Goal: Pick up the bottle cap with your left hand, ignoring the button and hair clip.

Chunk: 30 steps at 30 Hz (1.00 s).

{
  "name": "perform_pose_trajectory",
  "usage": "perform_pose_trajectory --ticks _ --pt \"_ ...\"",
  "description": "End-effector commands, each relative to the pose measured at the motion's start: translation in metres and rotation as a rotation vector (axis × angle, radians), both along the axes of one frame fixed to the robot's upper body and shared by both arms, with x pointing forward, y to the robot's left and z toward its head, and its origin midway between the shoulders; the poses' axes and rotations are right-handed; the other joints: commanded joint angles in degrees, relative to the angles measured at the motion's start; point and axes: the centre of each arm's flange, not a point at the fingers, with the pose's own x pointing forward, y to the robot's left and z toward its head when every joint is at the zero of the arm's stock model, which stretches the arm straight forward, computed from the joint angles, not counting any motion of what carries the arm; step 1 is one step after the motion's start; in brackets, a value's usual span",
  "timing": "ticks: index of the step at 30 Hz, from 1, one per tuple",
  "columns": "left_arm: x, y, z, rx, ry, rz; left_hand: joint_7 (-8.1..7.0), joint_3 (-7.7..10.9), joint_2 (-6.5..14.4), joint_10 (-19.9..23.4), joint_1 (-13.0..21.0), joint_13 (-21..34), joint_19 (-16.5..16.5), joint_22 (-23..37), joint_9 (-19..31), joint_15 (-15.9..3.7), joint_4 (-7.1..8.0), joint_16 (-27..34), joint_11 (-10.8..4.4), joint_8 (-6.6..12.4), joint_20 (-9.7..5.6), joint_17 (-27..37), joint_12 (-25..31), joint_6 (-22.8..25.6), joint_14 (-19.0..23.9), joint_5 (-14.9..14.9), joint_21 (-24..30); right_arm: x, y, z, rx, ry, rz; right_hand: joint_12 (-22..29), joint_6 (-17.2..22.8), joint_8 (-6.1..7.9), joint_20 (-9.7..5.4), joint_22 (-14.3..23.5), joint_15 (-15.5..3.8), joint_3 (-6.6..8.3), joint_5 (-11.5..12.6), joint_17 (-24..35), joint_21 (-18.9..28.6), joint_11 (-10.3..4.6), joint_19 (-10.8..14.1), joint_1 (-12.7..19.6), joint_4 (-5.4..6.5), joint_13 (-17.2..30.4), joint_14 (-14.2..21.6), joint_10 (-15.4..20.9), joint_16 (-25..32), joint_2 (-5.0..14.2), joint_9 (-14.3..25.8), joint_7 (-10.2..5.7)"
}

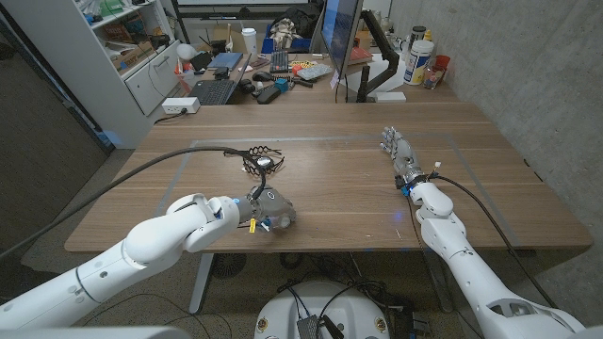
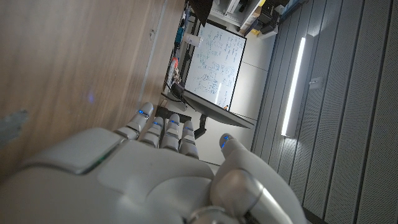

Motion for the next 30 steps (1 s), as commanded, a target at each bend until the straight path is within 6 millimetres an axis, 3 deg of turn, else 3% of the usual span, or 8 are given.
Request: perform_pose_trajectory --ticks 1,3,5,9,13,17,22,30 --pt "-0.001 -0.002 -0.018 0.009 -0.052 -0.069 -0.04 -2.20 0.54 -0.30 3.83 3.99 1.60 0.85 1.52 -9.08 -0.01 6.48 0.71 1.96 -5.86 8.74 3.23 2.16 1.00 -0.05 3.31 0.000 0.002 -0.001 -0.009 -0.015 -0.005 0.25 0.13 0.36 -5.49 0.25 0.10 0.31 0.24 -0.08 -0.17 0.03 0.22 -0.28 -0.21 0.23 0.58 0.42 -0.03 2.47 0.24 -0.40" --pt "-0.002 -0.002 -0.020 0.003 -0.069 -0.088 0.02 -3.00 0.97 0.11 5.39 6.02 1.96 1.12 2.32 -9.35 0.05 9.12 0.64 3.43 -6.41 12.39 5.15 4.22 1.45 -0.21 4.95 -0.001 0.002 0.000 -0.011 -0.019 -0.003 0.29 0.18 0.38 -5.46 0.25 0.15 0.33 0.25 -0.09 -0.20 0.11 0.23 -0.24 -0.25 0.23 0.67 0.52 -0.01 2.46 0.24 -0.39" --pt "-0.003 -0.001 -0.021 -0.003 -0.081 -0.110 0.55 -3.50 2.02 2.46 7.37 8.93 3.03 1.30 3.49 -9.43 0.27 11.25 1.08 6.15 -7.19 15.29 8.62 8.52 3.35 -0.32 7.52 -0.002 0.003 0.001 -0.015 -0.025 -0.005 0.29 0.21 0.39 -5.43 0.25 0.14 0.38 0.25 -0.10 -0.22 0.02 0.25 -0.19 -0.28 0.23 0.72 0.52 -0.02 2.49 0.24 -0.52" --pt "-0.005 -0.001 -0.023 -0.016 -0.101 -0.143 4.72 -3.59 2.82 5.24 10.60 13.35 4.18 1.01 5.29 -9.85 -0.01 12.15 1.47 10.30 -7.99 17.31 13.72 14.70 8.39 0.09 11.25 -0.002 0.004 0.003 -0.020 -0.034 -0.004 0.28 0.30 0.42 -5.39 0.25 0.14 0.44 0.26 -0.11 -0.28 0.01 0.26 -0.12 -0.33 0.23 0.84 0.53 -0.01 2.49 0.24 -0.65" --pt "-0.007 0.002 -0.024 -0.034 -0.103 -0.151 7.88 -3.29 2.74 8.36 12.78 16.40 4.84 1.02 6.69 -9.88 -0.07 10.92 1.48 13.03 -8.06 17.66 17.80 18.70 13.11 0.41 14.57 -0.003 0.004 0.004 -0.015 -0.042 -0.004 0.30 0.32 0.42 -5.35 0.25 0.16 0.49 0.27 -0.11 -0.33 0.09 0.29 -0.06 -0.36 0.23 0.89 0.58 -0.03 2.51 0.24 -0.71" --pt "-0.006 0.004 -0.024 -0.047 -0.088 -0.139 8.10 -3.40 2.40 11.09 12.71 17.13 5.03 0.89 7.31 -10.01 0.34 9.45 1.46 13.86 -7.79 16.98 19.79 19.75 15.89 0.55 16.40 -0.005 0.004 0.006 -0.020 -0.048 -0.010 0.31 0.36 0.43 -5.32 0.25 0.22 0.49 0.26 -0.09 -0.37 0.27 0.37 -0.07 -0.35 0.23 1.00 0.62 -0.01 2.48 0.24 -0.73" --pt "-0.006 0.008 -0.023 -0.077 -0.082 -0.138 7.96 -3.35 2.19 14.66 11.93 15.57 4.62 0.20 5.99 -10.13 0.96 6.07 0.73 13.54 -7.27 13.47 20.62 21.30 19.54 0.89 17.83 -0.006 0.003 0.008 -0.023 -0.052 -0.015 0.33 0.39 0.43 -5.25 0.24 0.36 0.52 0.26 -0.10 -0.39 0.28 0.52 -0.07 -0.34 0.23 1.16 0.70 -0.01 2.39 0.24 -0.75" --pt "-0.009 0.011 -0.013 -0.106 -0.105 -0.140 8.88 -2.39 2.67 18.59 11.61 13.57 5.34 -0.72 4.67 -10.19 1.25 3.50 1.06 13.18 -6.80 11.21 21.15 23.09 22.93 1.60 18.43 -0.006 0.005 0.010 -0.026 -0.051 -0.017 0.28 0.38 0.41 -5.11 0.23 0.36 0.52 0.24 -0.08 -0.51 0.15 0.61 -0.18 -0.23 0.23 1.31 0.62 -0.05 2.21 0.24 -0.79"
